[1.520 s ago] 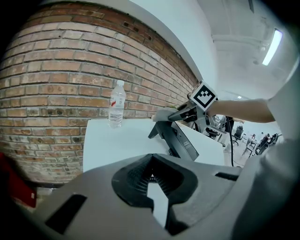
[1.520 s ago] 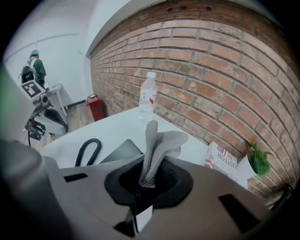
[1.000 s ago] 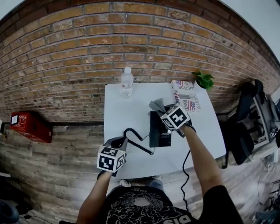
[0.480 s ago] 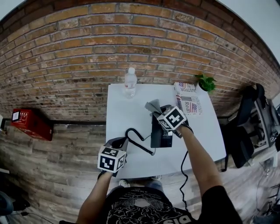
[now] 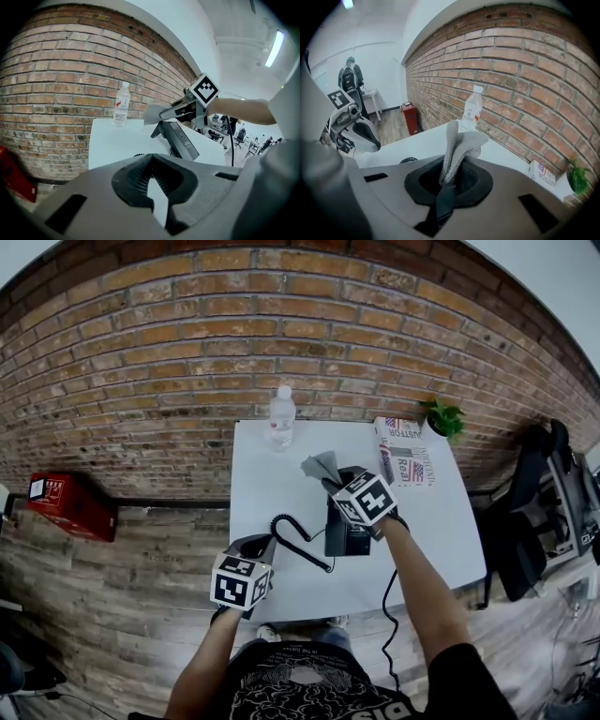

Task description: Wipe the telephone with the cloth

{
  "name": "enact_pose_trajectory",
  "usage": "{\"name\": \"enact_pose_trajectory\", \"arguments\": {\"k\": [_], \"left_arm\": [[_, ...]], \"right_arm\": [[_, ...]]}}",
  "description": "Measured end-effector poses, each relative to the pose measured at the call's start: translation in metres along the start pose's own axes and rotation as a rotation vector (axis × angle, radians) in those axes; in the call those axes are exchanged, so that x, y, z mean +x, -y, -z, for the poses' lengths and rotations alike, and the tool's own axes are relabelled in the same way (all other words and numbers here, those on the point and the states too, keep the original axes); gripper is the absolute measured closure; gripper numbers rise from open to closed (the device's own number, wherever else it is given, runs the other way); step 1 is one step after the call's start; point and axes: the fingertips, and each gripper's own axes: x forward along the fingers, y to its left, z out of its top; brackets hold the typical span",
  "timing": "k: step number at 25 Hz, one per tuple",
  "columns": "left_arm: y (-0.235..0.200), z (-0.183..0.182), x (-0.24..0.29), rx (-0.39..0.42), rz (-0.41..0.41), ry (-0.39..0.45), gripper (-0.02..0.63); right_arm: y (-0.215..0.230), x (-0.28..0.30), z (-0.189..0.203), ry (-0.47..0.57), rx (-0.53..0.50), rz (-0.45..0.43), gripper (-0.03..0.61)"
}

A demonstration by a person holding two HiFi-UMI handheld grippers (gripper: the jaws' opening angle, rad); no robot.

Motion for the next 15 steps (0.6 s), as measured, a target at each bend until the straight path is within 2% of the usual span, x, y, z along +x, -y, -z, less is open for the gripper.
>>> {"name": "enact_pose_trajectory", "arguments": {"k": [8, 15], "left_arm": [[0.003, -0.01, -0.007, 0.006, -0.005, 0.026, 0.607], [0.008, -0.031, -0.017, 0.022, -0.026, 0.078, 0.607]], "right_arm": [[-0.018, -0.033, -0.027, 0.16, 0.038, 0.034, 0.566], [-0.028, -0.066, -0.027, 0.279, 0.135, 0.083, 0.566]]}}
